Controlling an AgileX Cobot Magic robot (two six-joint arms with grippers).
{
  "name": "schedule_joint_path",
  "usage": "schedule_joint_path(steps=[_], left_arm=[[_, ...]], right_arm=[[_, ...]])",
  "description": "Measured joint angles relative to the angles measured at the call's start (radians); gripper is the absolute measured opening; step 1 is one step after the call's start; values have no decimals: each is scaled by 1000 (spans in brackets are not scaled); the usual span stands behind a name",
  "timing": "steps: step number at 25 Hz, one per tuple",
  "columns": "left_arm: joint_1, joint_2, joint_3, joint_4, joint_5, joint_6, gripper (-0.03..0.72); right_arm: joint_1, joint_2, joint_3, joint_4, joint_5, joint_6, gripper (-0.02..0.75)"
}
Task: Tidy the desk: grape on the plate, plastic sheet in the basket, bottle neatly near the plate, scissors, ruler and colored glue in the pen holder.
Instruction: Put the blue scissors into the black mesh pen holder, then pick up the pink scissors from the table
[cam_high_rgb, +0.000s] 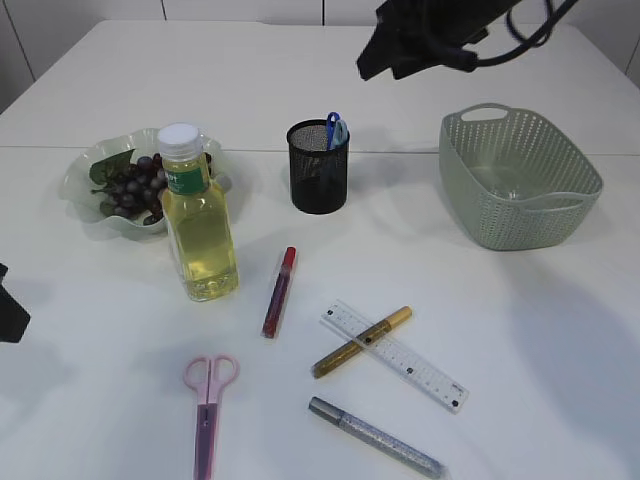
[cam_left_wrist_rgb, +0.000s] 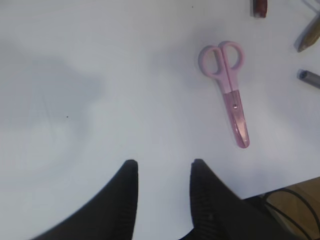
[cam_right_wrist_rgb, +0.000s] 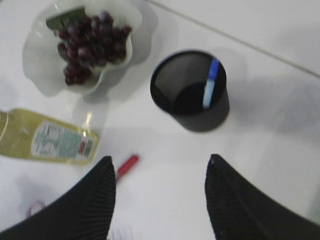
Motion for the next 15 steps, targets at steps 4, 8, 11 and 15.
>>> schedule_joint_path(steps=[4,8,11,15], left_arm=[[0,0,0,-18,-33,0,260],[0,0,0,-90,-15,0,259],[0,0,0,-98,18,0,259],[-3,0,0,-99,42,0,259]], right_arm=[[39,-156,21,-240,145,212,443],[74,-299,123,-270,163,267,439],[85,-378,222,-282,167,288,439],[95,-439,392,-340,167,344,439]])
